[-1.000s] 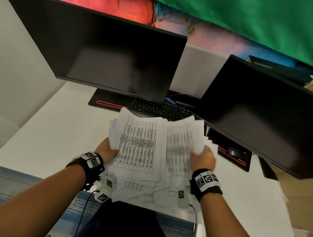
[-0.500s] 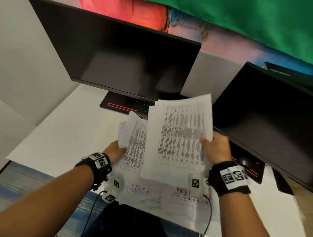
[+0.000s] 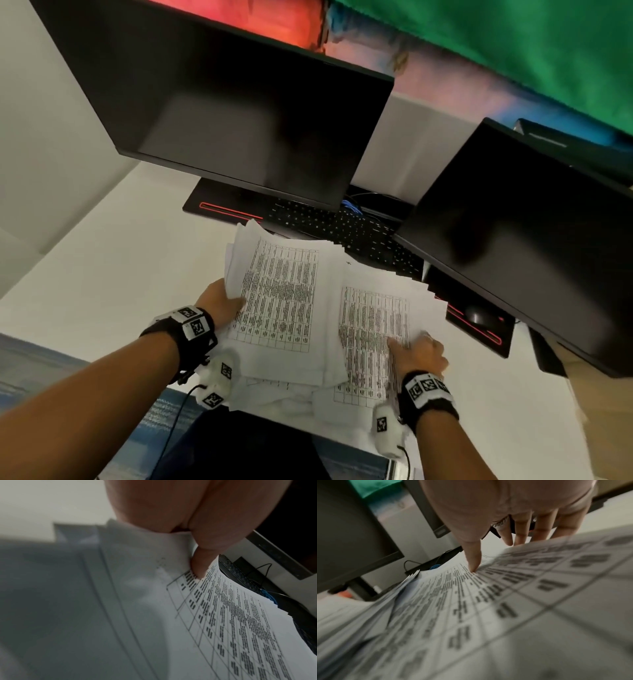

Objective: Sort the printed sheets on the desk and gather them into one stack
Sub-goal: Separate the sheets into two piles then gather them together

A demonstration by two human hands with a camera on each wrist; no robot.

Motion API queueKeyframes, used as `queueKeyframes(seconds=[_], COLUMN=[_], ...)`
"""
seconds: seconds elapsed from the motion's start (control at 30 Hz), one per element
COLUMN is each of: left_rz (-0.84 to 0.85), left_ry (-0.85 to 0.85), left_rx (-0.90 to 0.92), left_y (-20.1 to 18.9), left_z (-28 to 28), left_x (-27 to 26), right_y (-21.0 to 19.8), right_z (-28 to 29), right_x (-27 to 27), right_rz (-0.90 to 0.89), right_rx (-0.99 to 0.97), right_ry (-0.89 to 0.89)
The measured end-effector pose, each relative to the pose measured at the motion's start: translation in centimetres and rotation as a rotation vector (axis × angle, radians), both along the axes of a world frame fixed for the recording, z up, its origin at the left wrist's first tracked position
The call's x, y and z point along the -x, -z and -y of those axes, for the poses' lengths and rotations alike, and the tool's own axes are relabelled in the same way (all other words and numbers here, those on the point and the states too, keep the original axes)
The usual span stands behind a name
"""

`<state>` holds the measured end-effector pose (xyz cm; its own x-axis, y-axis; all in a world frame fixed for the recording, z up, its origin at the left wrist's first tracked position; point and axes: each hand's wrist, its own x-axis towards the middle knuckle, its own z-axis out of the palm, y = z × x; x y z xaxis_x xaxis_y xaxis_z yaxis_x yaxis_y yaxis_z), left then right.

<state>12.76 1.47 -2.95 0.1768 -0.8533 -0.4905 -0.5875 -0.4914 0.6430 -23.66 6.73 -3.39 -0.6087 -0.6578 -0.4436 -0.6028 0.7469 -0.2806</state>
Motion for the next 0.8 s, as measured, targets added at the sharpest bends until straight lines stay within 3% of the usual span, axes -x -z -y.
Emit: queueKeyframes(seconds=[0.1, 0.23, 0.33, 0.43, 0.53, 0.63, 0.8], left_rz=[-0.014, -0.028, -0.047, -0.059, -0.053, -0.045, -0.049], left_ry=[-0.002, -0.019, -0.051, -0.067, -0.081, -0.080, -0.067], left_rx=[0.009, 0.006, 0.006, 0.011, 0.030, 0.018, 0.013], left_y=[0.0, -0.1, 0.1, 0.2, 0.0, 0.1, 0.2], left_z=[0.0, -0.2, -0.4, -0.7, -0.8, -0.9, -1.0], left_x=[0.0, 0.2, 0.2, 0.2, -0.1, -0.6, -0.5], right_y=[0.1, -0.6, -0.7, -1.4, -5.4, -12.0, -20.1], right_z=[-0.1, 0.7, 1.2, 1.5, 2.1, 3.2, 3.3], right_x=[0.4, 0.1, -0.4, -1.1, -1.1, -0.4, -0.6], right_rz=[0.088, 0.191, 0.408, 0.585, 0.392, 0.229, 0.487], right_rx=[0.095, 0.113, 0.141, 0.236, 0.433, 0.592, 0.830], right_ry=[-0.032, 0.125, 0.256, 0.216, 0.043, -0.132, -0.183])
